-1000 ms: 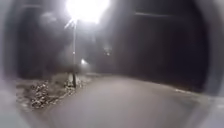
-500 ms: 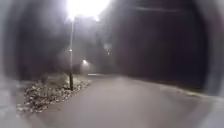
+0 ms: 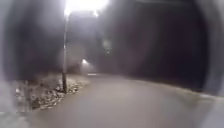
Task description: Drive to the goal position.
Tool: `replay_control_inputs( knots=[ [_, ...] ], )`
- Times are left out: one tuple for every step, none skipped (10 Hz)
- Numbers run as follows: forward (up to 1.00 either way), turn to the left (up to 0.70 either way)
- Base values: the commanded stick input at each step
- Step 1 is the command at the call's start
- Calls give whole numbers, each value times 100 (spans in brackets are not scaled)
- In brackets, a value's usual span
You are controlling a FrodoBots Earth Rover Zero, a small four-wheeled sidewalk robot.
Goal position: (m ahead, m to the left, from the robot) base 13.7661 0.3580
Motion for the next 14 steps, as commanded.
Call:
replay_control_inputs(
  knots=[
    [100, 0],
    [100, 0],
    [100, 0],
    [100, 0],
    [100, 0],
    [100, 0],
    [100, 0],
    [100, 0],
    [100, 0],
    [100, 0],
    [100, 0],
    [100, 0],
    [100, 0],
    [100, 0]
  ],
)
